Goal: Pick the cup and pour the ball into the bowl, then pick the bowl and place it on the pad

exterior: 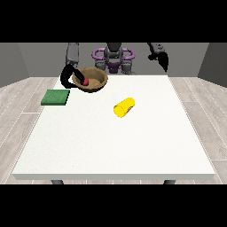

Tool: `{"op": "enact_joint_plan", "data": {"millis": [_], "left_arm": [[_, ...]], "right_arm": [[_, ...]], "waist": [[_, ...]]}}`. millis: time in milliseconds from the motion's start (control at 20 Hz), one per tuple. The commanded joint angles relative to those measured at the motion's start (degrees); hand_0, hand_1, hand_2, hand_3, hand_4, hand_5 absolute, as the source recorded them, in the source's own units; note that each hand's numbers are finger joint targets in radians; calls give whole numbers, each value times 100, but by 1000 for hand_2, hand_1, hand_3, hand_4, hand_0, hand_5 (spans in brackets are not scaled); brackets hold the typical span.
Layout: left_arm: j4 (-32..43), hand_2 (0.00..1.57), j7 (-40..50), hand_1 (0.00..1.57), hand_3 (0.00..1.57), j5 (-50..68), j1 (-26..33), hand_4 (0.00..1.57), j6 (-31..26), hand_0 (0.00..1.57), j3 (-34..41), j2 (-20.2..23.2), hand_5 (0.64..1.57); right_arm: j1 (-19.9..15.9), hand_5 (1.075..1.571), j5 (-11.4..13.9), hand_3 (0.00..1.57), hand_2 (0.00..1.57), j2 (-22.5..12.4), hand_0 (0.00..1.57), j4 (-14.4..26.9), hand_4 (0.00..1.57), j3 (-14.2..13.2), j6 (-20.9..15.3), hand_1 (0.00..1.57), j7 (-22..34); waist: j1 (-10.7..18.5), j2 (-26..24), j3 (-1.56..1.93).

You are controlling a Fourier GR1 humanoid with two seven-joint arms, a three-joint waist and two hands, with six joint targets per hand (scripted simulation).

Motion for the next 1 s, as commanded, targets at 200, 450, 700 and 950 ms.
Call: {"op": "enact_joint_plan", "data": {"millis": [200, 450, 700, 950], "left_arm": [[59, 0, -115, 0, 0, 244, 139, 997, -190, 0, 406, 275, 1414], [273, 0, -497, 0, 0, 50, 65, 1051, 179, 0, 436, 84, 1435], [42, 0, -145, 0, 0, 740, -230, 1289, -757, 0, 1101, 1085, 1510], [286, 0, -228, 0, 0, 1589, -236, 1296, -1647, 0, 2096, 2199, 1571]], "right_arm": [[109, 1570, -335, 750, 1571, -666, 1571, -426, 787, -317, 819, 1571, 261], [120, 1570, -390, 466, 1571, -997, 1571, -663, 834, -402, 1220, 1571, 314], [426, 1571, -468, 0, 1571, -1613, 1571, -492, 888, -691, 1549, 1571, -163], [794, 1570, -733, 0, 1571, -1736, 1571, -356, 864, -1079, 1555, 1571, -827]], "waist": [[-404, 67, 27], [-575, 355, 27], [-353, 544, 29], [-86, 877, 29]]}}
